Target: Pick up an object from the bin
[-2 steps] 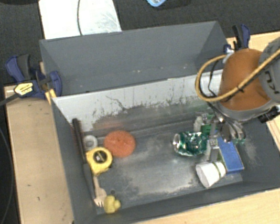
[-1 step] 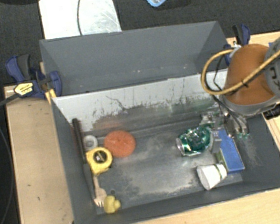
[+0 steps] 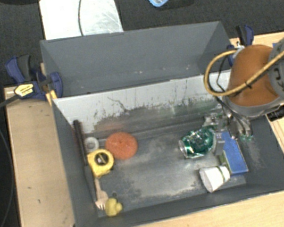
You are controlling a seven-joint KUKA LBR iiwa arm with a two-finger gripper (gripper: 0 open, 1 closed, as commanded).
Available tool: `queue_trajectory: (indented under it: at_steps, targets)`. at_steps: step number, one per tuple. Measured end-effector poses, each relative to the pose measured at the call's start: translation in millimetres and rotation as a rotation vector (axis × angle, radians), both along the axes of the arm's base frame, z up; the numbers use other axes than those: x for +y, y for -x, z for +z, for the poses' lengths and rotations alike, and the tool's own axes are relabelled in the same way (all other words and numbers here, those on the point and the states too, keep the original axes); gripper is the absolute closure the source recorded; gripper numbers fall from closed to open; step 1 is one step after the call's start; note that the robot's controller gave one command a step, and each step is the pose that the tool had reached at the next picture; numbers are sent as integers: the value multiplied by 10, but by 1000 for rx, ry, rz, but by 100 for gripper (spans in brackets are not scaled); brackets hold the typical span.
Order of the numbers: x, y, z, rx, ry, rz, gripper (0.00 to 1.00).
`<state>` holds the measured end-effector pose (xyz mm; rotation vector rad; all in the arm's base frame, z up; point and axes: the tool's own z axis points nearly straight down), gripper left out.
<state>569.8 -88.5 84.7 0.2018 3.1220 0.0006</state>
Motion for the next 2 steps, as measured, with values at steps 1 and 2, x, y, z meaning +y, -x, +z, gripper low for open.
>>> queue_trajectory:
  at_steps: [1, 2]
  targets:
    - [37, -72, 658, 2, -1, -7, 100]
    - [9, 20, 1403, 9, -1, 14, 100]
